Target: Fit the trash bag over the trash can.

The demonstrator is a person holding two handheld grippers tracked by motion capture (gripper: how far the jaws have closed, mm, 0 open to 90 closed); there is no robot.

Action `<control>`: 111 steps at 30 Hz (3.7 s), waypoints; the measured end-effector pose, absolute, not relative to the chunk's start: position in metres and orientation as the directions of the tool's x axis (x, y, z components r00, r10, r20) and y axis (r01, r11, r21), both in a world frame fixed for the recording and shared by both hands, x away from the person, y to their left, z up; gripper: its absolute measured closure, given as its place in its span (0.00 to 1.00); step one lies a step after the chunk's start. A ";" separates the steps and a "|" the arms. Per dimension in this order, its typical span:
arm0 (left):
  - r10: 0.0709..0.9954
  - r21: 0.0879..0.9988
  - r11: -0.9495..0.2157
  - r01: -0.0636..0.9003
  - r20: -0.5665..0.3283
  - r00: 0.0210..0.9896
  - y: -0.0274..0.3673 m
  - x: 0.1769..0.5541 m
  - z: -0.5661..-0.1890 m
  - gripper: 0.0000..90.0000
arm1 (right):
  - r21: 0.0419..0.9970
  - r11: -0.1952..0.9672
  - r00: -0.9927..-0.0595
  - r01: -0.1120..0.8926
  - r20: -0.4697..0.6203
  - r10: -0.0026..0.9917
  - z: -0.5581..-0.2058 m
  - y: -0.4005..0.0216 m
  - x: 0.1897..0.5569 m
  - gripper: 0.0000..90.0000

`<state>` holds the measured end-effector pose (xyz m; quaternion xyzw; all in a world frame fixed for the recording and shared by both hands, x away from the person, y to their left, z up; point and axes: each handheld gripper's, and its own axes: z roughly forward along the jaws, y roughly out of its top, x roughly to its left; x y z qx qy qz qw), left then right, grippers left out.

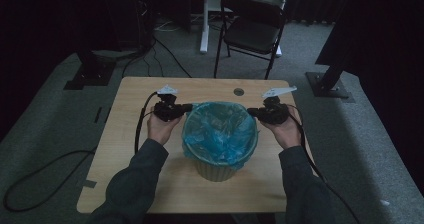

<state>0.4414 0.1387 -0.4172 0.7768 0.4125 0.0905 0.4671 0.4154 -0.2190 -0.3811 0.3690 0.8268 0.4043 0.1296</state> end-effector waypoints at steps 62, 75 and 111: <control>0.674 0.888 -0.218 0.405 -0.163 0.721 0.176 0.395 -0.370 0.63 | 0.783 0.403 -0.687 0.475 0.044 0.725 -0.399 -0.250 0.365 0.62; 0.511 0.875 -0.398 0.275 -0.037 0.859 0.118 0.379 -0.338 0.67 | 0.783 0.394 -0.687 0.482 0.058 0.725 -0.405 -0.253 0.363 0.61; 0.261 0.579 -0.802 0.146 0.120 0.958 -0.001 0.398 -0.360 0.64 | 0.783 0.390 -0.686 0.485 0.064 0.725 -0.408 -0.257 0.360 0.62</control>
